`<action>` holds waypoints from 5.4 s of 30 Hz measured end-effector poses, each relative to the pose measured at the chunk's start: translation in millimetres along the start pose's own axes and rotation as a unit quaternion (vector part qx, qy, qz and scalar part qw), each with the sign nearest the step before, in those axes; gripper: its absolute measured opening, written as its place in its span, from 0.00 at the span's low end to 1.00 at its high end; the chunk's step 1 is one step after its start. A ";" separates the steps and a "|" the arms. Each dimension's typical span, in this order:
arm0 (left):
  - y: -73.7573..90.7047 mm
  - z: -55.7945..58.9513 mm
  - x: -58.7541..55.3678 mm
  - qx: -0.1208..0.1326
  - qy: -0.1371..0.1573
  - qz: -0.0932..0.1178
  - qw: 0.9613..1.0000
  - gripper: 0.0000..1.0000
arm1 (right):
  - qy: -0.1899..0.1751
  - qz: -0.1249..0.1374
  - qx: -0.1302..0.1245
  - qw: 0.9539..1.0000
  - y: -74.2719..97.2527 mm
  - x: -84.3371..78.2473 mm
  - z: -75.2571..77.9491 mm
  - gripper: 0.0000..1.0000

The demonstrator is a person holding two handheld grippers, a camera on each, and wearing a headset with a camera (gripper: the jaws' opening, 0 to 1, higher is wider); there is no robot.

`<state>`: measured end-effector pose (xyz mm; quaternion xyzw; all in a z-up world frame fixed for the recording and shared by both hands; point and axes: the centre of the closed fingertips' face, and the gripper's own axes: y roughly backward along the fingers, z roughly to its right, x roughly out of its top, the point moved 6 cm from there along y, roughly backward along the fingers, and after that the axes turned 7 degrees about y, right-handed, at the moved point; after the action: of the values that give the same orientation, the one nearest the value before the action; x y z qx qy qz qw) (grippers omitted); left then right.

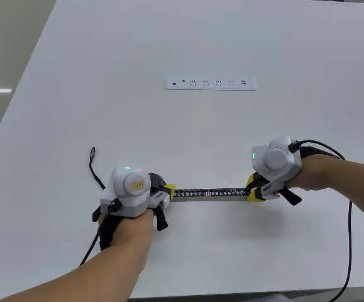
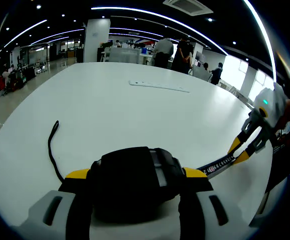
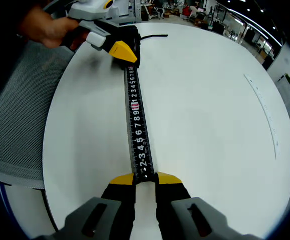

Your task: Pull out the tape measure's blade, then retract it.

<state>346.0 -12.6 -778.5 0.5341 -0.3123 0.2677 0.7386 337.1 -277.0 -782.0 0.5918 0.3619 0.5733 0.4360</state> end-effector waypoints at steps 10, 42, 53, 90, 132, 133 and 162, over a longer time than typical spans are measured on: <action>-0.1 0.4 0.1 0.001 0.000 0.001 1.000 0.68 | 0.003 0.003 0.004 1.000 -0.4 1.5 1.3 0.13; 0.3 0.5 0.3 -0.002 0.000 0.001 1.000 0.68 | 0.004 0.008 0.001 1.000 -4.3 13.6 2.0 0.14; 0.4 0.5 -0.1 -0.003 -0.001 0.003 1.000 0.68 | 0.004 0.009 0.003 1.000 -6.0 16.5 1.3 0.14; 0.6 0.6 -0.2 -0.004 -0.001 0.003 1.000 0.68 | 0.009 0.016 0.009 1.000 -12.8 31.6 2.9 0.14; 0.0 0.8 -0.3 -0.005 -0.001 0.003 1.000 0.68 | 0.010 0.021 0.011 1.000 -18.9 46.4 2.9 0.14; -0.1 0.8 -0.3 -0.005 -0.001 0.003 1.000 0.68 | 0.009 0.021 0.011 1.000 -18.9 46.6 2.9 0.14; 0.3 0.8 0.7 -0.005 -0.006 0.010 1.000 0.68 | 0.012 0.026 0.014 0.999 -23.9 57.7 3.3 0.14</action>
<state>346.1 -13.3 -777.6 0.5287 -0.3231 0.2705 0.7368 346.7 -215.2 -783.2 0.6001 0.3601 0.5862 0.4081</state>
